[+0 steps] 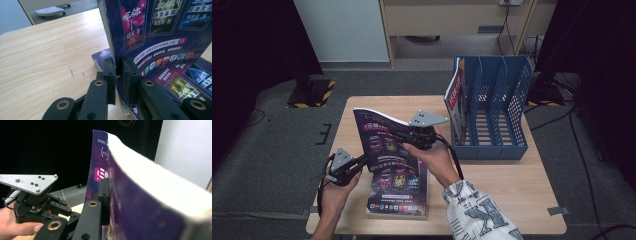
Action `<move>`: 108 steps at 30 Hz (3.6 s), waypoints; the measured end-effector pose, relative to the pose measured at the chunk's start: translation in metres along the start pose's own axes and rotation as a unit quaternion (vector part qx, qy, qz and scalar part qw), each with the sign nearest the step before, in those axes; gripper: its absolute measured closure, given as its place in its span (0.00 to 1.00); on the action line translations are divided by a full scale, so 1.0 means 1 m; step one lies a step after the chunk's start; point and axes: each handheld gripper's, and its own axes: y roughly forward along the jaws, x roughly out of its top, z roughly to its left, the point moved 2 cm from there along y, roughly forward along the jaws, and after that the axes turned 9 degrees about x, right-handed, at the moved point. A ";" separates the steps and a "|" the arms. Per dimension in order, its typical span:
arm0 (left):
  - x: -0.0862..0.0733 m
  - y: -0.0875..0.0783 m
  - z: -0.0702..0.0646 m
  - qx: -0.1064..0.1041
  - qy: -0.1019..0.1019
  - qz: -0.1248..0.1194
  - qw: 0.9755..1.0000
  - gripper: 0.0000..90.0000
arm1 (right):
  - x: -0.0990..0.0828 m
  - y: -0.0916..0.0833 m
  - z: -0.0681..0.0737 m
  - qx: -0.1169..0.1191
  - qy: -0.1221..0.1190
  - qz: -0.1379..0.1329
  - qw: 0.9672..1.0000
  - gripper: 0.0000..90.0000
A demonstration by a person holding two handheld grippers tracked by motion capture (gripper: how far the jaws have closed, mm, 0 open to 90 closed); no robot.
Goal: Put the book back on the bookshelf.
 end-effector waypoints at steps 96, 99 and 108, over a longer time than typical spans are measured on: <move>-0.049 0.025 0.045 0.089 -0.079 0.125 0.985 0.09 | 0.013 -0.069 -0.007 -0.069 -0.017 -0.021 0.997 0.92; -0.052 0.027 0.046 0.091 -0.077 0.135 0.984 0.09 | 0.012 -0.073 -0.008 -0.072 -0.016 -0.020 0.997 0.92; -0.055 0.029 0.046 0.093 -0.072 0.149 0.982 0.09 | 0.011 -0.083 -0.008 -0.076 -0.016 -0.019 0.997 0.92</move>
